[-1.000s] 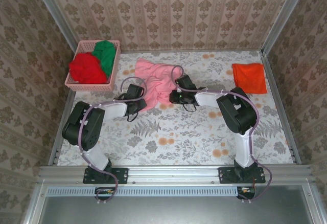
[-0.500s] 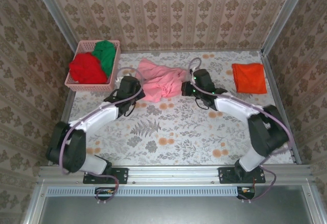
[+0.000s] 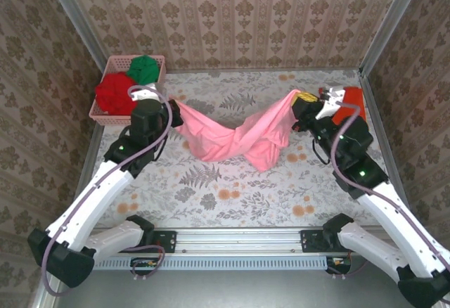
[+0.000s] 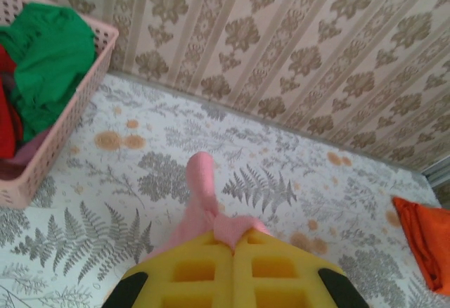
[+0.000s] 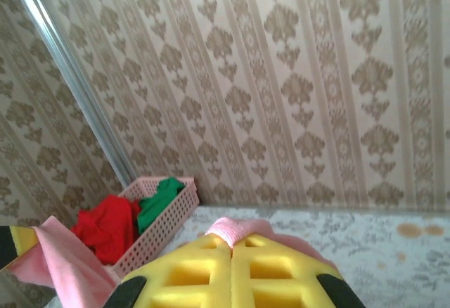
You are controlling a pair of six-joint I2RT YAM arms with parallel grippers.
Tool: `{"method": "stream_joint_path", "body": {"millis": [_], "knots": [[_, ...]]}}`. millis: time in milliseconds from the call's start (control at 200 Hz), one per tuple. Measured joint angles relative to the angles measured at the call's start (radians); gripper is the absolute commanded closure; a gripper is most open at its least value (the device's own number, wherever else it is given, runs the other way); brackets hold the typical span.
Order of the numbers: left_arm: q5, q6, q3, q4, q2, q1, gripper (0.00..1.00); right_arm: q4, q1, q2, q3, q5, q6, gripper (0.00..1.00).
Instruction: Fold and stack the t-shirts
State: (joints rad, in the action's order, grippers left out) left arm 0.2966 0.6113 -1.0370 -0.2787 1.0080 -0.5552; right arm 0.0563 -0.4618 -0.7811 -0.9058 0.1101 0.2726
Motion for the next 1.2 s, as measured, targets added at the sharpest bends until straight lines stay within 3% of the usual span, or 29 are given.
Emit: {"method": "stream_joint_path", "body": {"millis": [150,320,575,750,870,980,1030,1075,1110,1200], "knots": [[0.018,-0.049,-0.040,-0.014,-0.029,0.000,1.00,-0.002,0.000,0.056,-0.002,0.019,-0.066,1.00],[0.030,-0.082,-0.062,-0.014,0.001,0.015,1.00,-0.005,0.000,-0.007,-0.003,0.037,-0.120,1.00],[-0.049,-0.086,-0.158,-0.017,0.216,0.119,1.00,-0.041,0.038,-0.223,-0.063,0.016,-0.143,1.00],[-0.111,-0.123,-0.374,-0.042,0.385,0.191,1.00,-0.055,0.101,-0.356,-0.229,-0.064,-0.161,1.00],[-0.119,-0.157,-0.458,-0.043,0.389,0.192,1.00,-0.041,0.115,-0.335,-0.241,-0.077,-0.160,1.00],[-0.129,-0.163,-0.449,-0.051,0.351,0.208,1.00,-0.030,0.133,-0.253,-0.138,-0.065,-0.124,1.00],[-0.138,-0.156,-0.426,-0.053,0.339,0.225,1.00,-0.037,0.146,-0.208,-0.062,-0.055,-0.097,0.83],[-0.151,-0.144,-0.396,-0.055,0.337,0.240,0.89,-0.042,0.159,-0.178,0.010,-0.047,-0.064,0.54],[-0.161,-0.135,-0.374,-0.056,0.343,0.249,0.74,-0.055,0.168,-0.168,0.055,-0.042,-0.045,0.37],[-0.199,-0.113,-0.334,-0.064,0.401,0.256,0.19,-0.123,0.183,-0.186,0.133,-0.035,-0.001,0.18]]}}
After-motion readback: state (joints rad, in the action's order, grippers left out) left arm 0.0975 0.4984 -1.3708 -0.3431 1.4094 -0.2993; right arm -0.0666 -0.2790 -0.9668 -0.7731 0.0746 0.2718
